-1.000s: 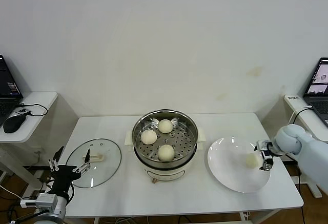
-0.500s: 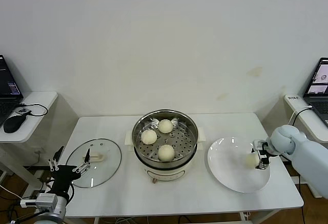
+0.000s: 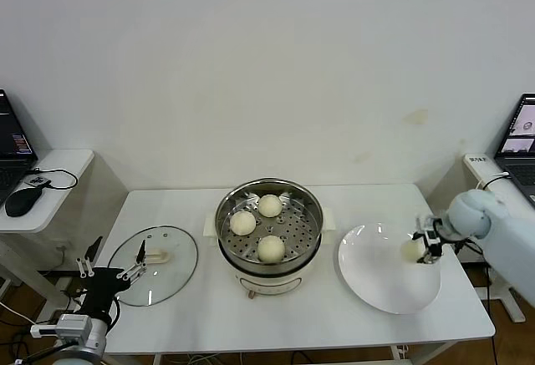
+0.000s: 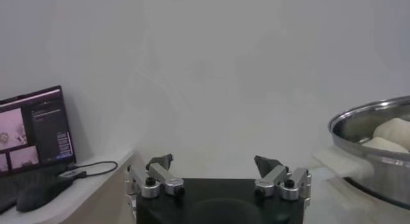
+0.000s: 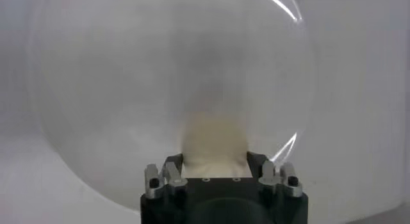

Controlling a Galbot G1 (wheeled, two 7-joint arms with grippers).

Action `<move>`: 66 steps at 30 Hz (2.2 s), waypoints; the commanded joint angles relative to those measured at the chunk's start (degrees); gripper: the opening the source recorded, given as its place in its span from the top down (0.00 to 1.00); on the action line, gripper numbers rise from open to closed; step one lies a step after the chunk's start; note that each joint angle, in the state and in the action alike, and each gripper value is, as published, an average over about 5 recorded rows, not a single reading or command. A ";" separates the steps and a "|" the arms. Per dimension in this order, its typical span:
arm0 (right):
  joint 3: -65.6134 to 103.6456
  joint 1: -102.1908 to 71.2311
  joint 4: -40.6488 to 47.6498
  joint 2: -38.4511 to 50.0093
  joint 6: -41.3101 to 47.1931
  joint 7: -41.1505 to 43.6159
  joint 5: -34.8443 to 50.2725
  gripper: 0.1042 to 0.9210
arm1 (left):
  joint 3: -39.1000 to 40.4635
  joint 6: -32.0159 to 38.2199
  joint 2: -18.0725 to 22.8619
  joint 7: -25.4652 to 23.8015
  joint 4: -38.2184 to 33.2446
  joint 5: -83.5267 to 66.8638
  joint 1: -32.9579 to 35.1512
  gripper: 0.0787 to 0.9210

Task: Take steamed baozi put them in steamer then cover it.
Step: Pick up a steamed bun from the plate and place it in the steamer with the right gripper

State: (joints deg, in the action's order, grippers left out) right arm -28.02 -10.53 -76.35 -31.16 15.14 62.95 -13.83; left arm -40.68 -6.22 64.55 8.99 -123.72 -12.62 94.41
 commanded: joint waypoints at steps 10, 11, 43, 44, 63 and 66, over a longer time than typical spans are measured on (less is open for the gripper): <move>-31.81 48.59 -17.53 -3.88 14.48 -4.53 32.96 0.34 | 0.45 -0.02 -0.27 -0.01 0.25 -0.14 -0.60 0.12; -32.80 49.30 -18.63 -5.31 15.88 -5.69 34.81 0.33 | 0.49 -0.03 -0.29 -0.01 0.26 -0.13 -0.67 0.12; -36.30 28.29 -12.09 -20.54 26.41 -23.74 35.95 0.32 | 0.66 -0.05 1.01 -0.05 -1.28 0.37 -0.77 0.12; -35.92 28.05 -11.86 -20.70 26.41 -23.83 35.98 0.32 | 0.66 -0.04 1.00 -0.05 -1.24 0.37 -0.76 0.12; -33.48 26.31 -9.75 -22.59 25.91 -25.47 35.91 0.32 | 0.68 0.02 0.94 -0.03 -0.95 0.42 -1.11 0.12; -32.88 26.92 -10.74 -21.99 25.86 -25.63 36.36 0.28 | 0.63 0.01 0.91 0.01 -0.92 0.40 -1.11 0.12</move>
State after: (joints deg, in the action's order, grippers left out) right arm -61.76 16.71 -86.89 -53.07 41.01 37.92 22.33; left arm -40.02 -6.22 65.50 8.98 -124.69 -12.23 93.30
